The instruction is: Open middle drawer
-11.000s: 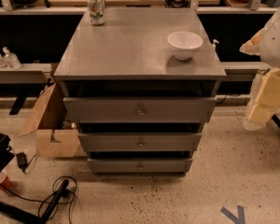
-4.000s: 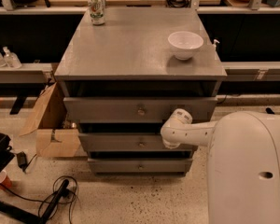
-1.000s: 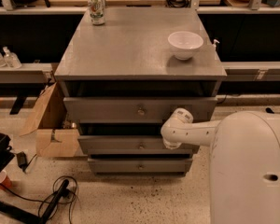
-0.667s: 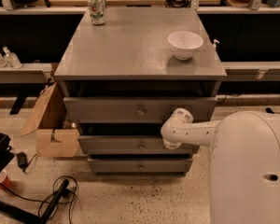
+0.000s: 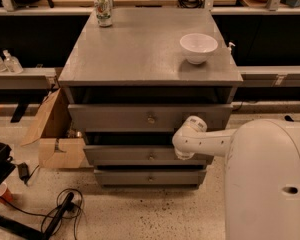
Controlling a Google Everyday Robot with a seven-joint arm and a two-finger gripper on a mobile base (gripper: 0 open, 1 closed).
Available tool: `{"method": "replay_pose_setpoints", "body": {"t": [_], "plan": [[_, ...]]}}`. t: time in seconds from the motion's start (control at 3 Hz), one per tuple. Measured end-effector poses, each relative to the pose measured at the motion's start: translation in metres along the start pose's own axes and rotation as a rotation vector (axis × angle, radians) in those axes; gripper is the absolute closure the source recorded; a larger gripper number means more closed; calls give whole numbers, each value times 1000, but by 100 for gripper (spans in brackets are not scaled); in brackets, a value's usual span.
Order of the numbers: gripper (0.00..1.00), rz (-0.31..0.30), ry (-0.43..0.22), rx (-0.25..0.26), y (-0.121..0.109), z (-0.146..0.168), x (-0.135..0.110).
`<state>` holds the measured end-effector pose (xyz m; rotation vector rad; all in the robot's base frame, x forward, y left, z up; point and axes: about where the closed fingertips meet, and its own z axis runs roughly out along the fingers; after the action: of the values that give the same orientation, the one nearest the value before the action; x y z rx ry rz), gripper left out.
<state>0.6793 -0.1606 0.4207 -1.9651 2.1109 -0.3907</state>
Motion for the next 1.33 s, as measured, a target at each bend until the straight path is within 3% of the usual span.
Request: {"method": "replay_pose_setpoints", "body": {"t": [0.67, 1.0, 1.33], "plan": [[12, 0, 0, 0, 0, 0, 0], [0, 0, 0, -2, 1, 1, 0], [0, 0, 0, -2, 1, 1, 0]]}}
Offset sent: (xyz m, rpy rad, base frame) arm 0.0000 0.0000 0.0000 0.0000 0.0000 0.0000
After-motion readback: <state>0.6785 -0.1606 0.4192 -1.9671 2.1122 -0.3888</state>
